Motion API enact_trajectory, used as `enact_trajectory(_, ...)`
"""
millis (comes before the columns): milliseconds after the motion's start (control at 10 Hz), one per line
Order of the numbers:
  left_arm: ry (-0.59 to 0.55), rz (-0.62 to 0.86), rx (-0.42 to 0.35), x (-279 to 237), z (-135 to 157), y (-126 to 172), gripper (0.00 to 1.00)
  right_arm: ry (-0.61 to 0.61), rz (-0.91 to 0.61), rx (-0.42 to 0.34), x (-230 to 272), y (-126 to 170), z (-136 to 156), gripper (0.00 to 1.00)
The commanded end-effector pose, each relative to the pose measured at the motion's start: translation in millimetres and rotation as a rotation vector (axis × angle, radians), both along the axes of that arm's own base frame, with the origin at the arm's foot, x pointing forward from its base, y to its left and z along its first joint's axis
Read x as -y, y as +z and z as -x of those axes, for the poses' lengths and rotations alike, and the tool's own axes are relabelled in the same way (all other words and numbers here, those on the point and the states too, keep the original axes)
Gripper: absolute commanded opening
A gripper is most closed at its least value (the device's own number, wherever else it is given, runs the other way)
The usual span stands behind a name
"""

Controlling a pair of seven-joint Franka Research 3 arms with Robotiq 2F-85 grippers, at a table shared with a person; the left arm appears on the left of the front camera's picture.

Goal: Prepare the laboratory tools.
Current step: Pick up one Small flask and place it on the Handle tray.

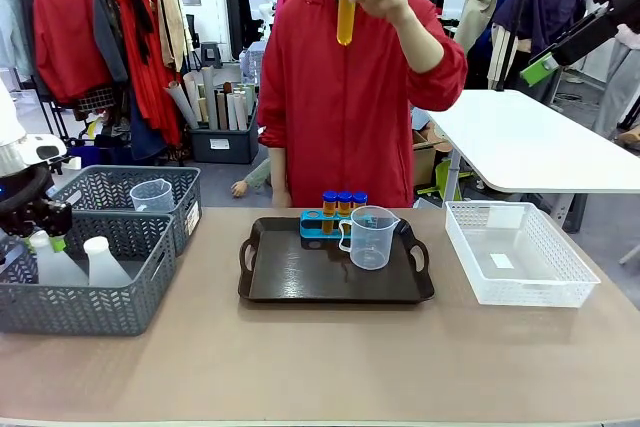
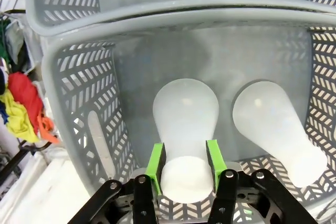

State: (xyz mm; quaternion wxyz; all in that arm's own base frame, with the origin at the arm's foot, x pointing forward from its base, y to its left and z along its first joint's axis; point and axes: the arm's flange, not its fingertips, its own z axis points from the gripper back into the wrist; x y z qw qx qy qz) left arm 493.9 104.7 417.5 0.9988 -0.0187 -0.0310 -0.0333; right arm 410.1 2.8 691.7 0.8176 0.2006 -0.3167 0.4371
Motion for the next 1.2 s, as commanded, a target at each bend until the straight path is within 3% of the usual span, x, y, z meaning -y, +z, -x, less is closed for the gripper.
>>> enact_trajectory(0, 0.013, -0.021, 0.014, 0.5, 1.5, -2.9, 0.0, 0.004, -0.008, 0.0, -0.6, 1.3, 0.4, 1.0)
enact_trajectory(200, 0.009, -0.021, 0.014, 1.4, 0.5, -3.1, 0.0, 0.004, -0.008, 0.0, -0.6, 1.3, 0.4, 1.0)
enact_trajectory(400, -0.015, -0.024, 0.048, 18.7, 9.8, 23.3, 0.0, 0.004, -0.008, 0.0, -0.6, 1.3, 0.4, 1.0)
enact_trajectory(700, -0.043, -0.039, 0.095, 58.9, 38.0, 111.2, 0.0, 0.004, -0.008, 0.0, -0.6, 1.3, 0.4, 1.0)
enact_trajectory(1100, -0.116, -0.237, 0.179, 109.2, 67.4, 216.0, 0.0, 0.004, -0.008, 0.0, -0.6, 1.3, 0.4, 1.0)
